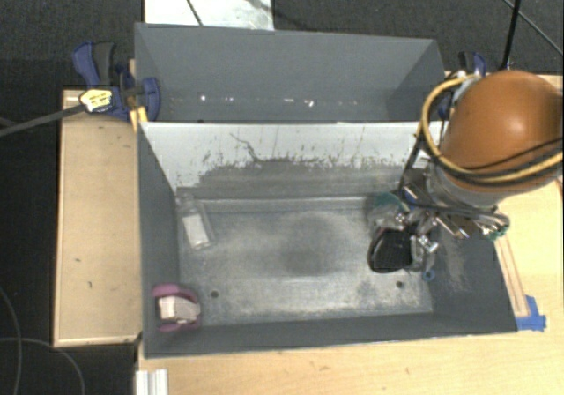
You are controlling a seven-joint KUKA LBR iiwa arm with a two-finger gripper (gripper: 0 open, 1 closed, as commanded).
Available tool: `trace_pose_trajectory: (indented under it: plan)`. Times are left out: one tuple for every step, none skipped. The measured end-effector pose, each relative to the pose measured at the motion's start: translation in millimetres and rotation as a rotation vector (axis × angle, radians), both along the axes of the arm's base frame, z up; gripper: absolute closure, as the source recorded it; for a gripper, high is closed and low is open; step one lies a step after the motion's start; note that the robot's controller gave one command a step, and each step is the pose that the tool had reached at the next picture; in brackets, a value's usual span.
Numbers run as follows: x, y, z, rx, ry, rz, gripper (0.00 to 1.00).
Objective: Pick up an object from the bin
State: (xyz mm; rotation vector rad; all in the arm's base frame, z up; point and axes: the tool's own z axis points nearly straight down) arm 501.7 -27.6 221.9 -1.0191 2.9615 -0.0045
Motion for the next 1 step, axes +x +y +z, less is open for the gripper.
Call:
trace_pose_trajectory:
  plan:
    - [3.1, 22.0, -21.4, 0.0, 0.012, 0.085, 1.0]
